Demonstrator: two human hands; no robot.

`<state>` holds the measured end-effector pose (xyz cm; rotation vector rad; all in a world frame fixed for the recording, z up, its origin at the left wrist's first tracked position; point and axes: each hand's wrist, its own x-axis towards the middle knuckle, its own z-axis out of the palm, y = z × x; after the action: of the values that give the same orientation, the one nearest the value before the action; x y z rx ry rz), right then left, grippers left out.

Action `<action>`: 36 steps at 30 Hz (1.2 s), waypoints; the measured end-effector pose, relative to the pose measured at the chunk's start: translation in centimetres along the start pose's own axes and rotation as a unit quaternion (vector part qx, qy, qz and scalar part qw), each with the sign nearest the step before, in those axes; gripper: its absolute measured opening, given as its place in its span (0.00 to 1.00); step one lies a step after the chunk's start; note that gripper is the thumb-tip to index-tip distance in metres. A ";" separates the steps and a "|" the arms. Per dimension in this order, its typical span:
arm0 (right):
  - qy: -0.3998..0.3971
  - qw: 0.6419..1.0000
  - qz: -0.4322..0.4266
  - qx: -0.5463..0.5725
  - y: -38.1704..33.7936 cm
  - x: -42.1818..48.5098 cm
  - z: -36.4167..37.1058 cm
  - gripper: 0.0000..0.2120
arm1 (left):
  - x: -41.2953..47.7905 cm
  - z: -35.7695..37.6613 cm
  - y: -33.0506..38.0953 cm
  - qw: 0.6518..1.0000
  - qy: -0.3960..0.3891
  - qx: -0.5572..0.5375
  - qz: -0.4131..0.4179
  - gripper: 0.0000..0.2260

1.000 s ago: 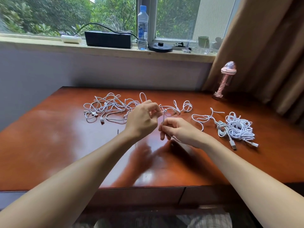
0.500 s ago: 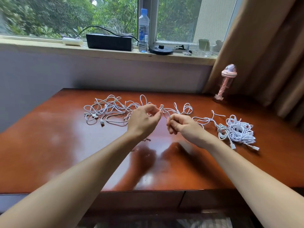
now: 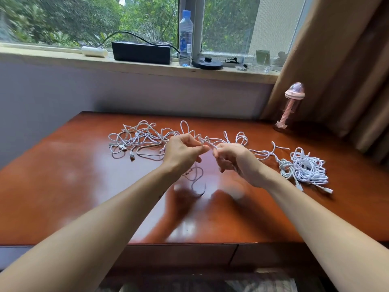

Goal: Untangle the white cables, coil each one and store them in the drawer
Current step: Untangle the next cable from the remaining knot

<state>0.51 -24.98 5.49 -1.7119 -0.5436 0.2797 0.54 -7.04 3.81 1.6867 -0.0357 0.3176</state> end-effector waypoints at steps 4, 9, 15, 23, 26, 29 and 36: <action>0.079 0.994 -0.028 -0.065 0.4 0.4 -0.5 0.16 | 0.2 -0.4 -0.3 1.000 0.018 0.024 -0.006 0.12; 0.130 0.983 -0.039 -0.126 1.1 0.8 -1.1 0.19 | 0.6 -1.5 -0.6 0.998 0.022 0.063 -0.007 0.12; 0.142 0.976 -0.032 -0.164 1.7 1.3 -1.2 0.22 | 1.3 -1.8 -1.1 0.996 0.032 0.078 -0.007 0.11; 0.208 0.959 -0.074 -0.177 2.1 1.9 -2.1 0.18 | 1.3 -2.5 -2.6 0.987 -0.020 0.152 0.040 0.06; 0.218 0.947 -0.082 -0.220 2.7 2.2 -2.6 0.17 | 0.9 -2.8 -2.7 0.989 -0.056 0.137 0.024 0.07; 0.224 0.928 -0.086 -0.285 3.2 2.4 -2.6 0.12 | 0.5 -2.7 -2.4 0.995 -0.080 0.046 -0.023 0.05; 0.276 0.827 -0.226 -0.434 3.9 2.6 -1.5 0.10 | 0.0 -2.1 -1.5 0.995 -0.064 -0.033 -0.074 0.09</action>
<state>4.19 -25.46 2.31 -2.3118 -0.6612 -0.9288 0.50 -4.76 2.60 1.6327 -0.0171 0.0959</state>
